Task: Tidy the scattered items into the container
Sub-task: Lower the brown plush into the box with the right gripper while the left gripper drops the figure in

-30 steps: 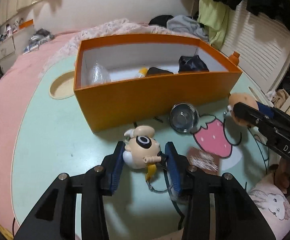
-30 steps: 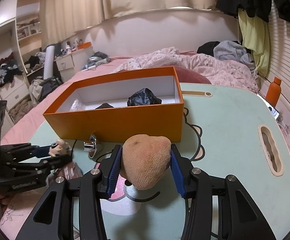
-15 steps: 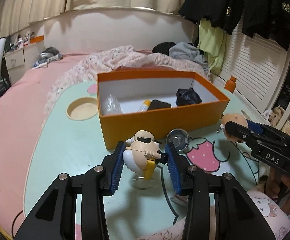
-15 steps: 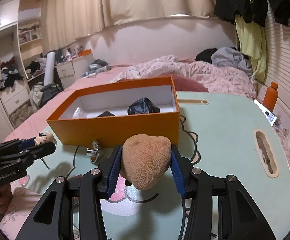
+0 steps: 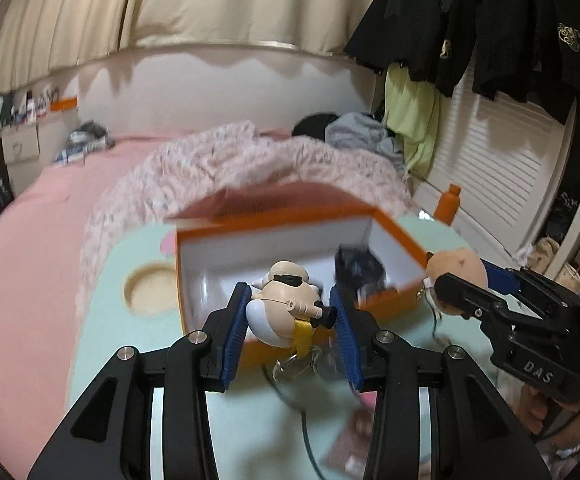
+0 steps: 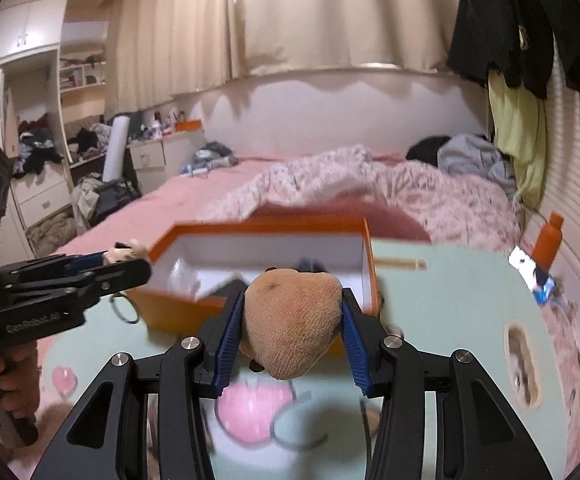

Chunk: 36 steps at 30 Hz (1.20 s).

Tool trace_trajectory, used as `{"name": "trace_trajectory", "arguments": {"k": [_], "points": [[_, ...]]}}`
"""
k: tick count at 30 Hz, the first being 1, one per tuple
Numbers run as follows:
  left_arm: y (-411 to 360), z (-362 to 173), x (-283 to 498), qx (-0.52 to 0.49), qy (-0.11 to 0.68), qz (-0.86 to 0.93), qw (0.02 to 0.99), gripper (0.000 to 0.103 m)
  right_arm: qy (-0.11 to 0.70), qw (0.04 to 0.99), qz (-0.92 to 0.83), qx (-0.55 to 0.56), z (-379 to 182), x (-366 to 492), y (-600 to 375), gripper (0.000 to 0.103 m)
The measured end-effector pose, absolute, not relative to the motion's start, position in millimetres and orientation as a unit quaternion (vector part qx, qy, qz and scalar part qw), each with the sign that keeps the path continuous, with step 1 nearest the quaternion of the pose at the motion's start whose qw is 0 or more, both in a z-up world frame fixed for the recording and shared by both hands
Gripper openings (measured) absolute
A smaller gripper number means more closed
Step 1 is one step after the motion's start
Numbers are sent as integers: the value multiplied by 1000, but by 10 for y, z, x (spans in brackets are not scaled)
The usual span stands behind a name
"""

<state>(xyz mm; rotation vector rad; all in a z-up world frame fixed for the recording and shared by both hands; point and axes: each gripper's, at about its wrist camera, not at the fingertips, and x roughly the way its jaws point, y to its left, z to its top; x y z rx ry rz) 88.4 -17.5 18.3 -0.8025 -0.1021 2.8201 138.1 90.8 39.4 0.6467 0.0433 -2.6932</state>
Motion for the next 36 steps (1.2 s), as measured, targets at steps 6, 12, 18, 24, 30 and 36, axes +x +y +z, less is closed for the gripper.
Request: {"name": "trace_trajectory", "arguments": {"k": [6, 12, 18, 24, 30, 36], "points": [[-153, 404, 465, -254, -36, 962, 92, 42, 42, 188, -961, 196, 701, 963, 661, 46], [-202, 146, 173, -288, -55, 953, 78, 42, 44, 177, -955, 234, 516, 620, 565, 47], [-203, 69, 179, -293, -43, 952, 70, 42, 39, 174, -953, 244, 443, 584, 626, 47], [-233, 65, 182, -293, -49, 952, 69, 42, 39, 172, -954, 242, 437, 590, 627, 47], [-241, 64, 178, -294, -52, 952, 69, 44, 34, 167, -956, 238, 442, 596, 675, 50], [-244, 127, 319, -257, -54, 963, 66, 70, 25, 151, -964, 216, 492, 698, 740, 75]]}}
